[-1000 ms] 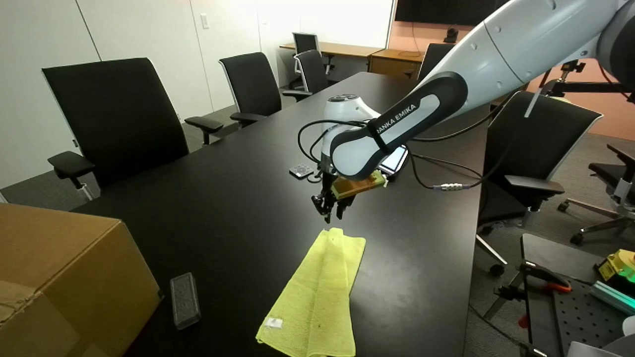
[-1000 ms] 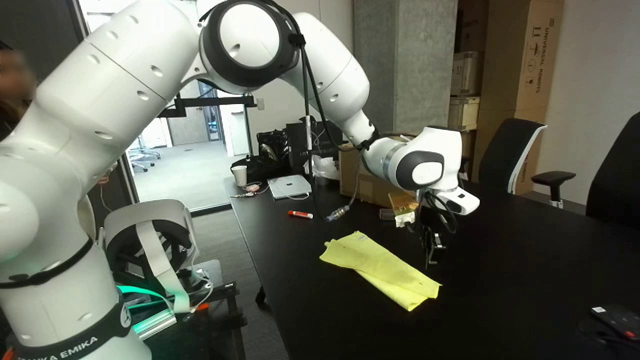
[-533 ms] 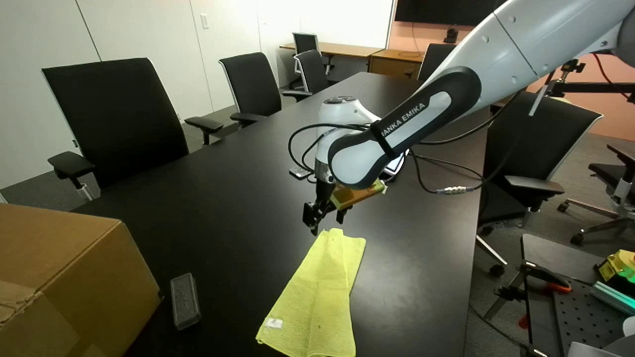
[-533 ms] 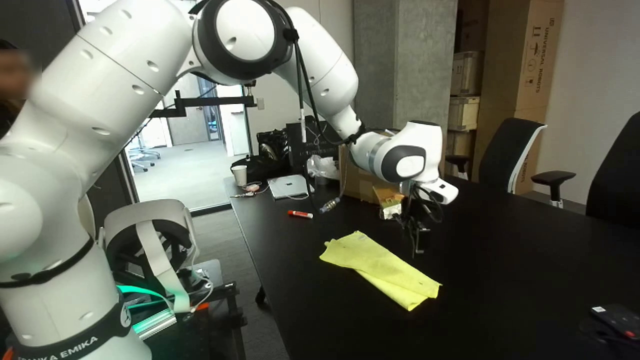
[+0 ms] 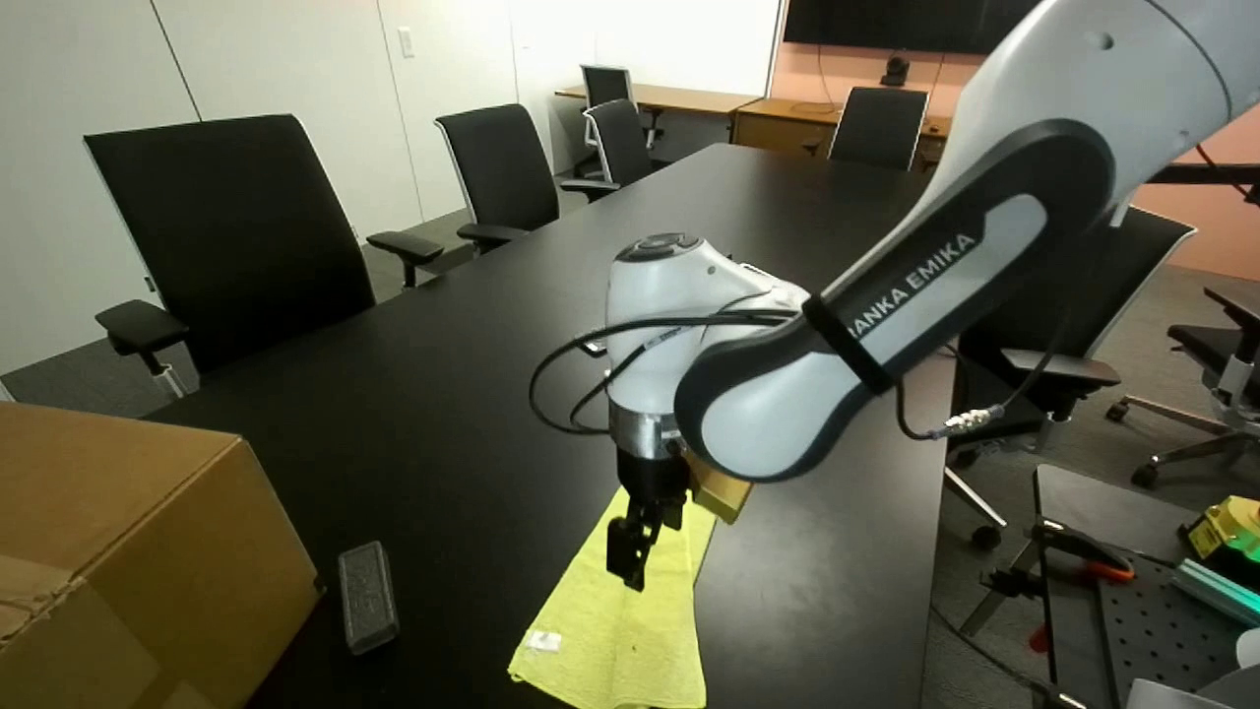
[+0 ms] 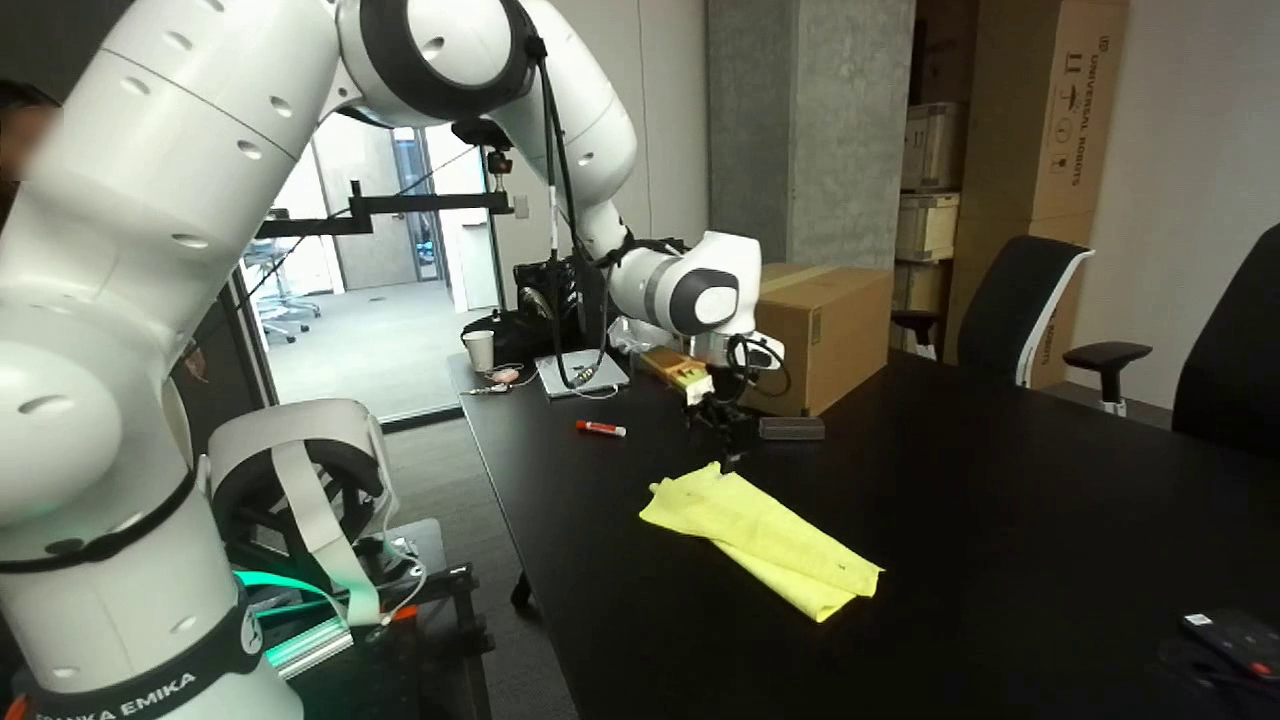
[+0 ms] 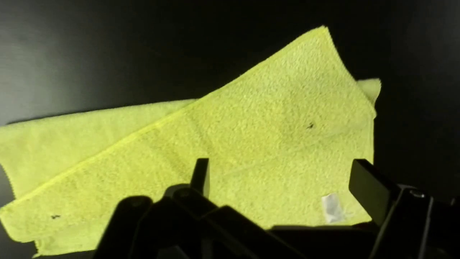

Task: Fold the towel in half

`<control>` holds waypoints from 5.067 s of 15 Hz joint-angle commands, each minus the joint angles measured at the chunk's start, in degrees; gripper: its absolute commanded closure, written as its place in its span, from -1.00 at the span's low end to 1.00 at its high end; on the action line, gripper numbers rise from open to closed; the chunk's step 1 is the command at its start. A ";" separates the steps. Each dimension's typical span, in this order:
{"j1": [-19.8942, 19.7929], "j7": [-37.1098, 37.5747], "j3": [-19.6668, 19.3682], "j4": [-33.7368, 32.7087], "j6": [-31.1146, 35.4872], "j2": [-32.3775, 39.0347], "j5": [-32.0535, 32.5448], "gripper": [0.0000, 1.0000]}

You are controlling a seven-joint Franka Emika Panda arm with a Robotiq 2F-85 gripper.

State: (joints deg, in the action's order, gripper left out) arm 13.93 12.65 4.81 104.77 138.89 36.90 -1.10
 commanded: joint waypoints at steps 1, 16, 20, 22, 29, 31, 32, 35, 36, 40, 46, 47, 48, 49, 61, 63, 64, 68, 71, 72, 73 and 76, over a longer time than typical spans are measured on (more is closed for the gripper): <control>2.68 -2.06 0.70 2.87 2.09 -1.15 3.54 -1.00; 9.87 -2.78 0.36 12.53 13.08 1.69 10.72 -1.00; 11.86 -1.94 -0.08 11.98 12.73 2.47 12.22 -1.00; 12.45 -1.78 -0.29 11.77 12.84 2.42 12.85 -1.00; 10.47 -4.96 0.82 11.67 14.77 3.05 12.81 -1.00; 8.52 -8.04 2.32 11.95 15.44 3.01 12.10 -1.00; 7.20 -9.99 3.38 12.01 15.65 3.11 11.62 -1.00; 3.26 -15.56 6.58 12.14 16.29 3.22 10.21 -1.00; 2.17 -17.00 7.35 11.92 16.37 3.53 9.88 -1.00; -1.54 -21.42 9.96 11.56 16.05 4.10 8.27 -1.00; -4.16 -24.41 12.21 11.34 15.30 5.17 5.28 -1.00; -3.96 -24.33 12.13 11.24 15.33 5.50 5.21 -1.00; -3.59 -24.09 12.00 11.38 15.37 5.60 5.28 -1.00; -3.21 -23.79 11.77 11.34 15.39 5.89 5.48 -1.00; -2.36 -23.20 9.45 9.88 16.37 6.84 6.56 -1.00; -2.69 -23.46 9.53 9.23 16.23 7.33 6.34 -1.00; -2.73 -23.50 9.51 9.05 16.20 7.49 6.33 -1.00; -2.86 -23.53 9.17 8.51 15.93 8.31 6.39 -1.00; -3.10 -23.36 8.85 7.79 15.58 9.18 6.21 -1.00; -3.25 -23.38 8.89 7.59 15.56 9.40 6.11 -1.00; -3.35 -23.34 8.90 7.39 15.50 9.57 6.01 -1.00; -3.47 -22.97 8.74 7.12 15.47 9.65 5.88 -1.00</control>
State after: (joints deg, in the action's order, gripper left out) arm 10.75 -10.17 13.66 113.56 154.46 45.29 5.37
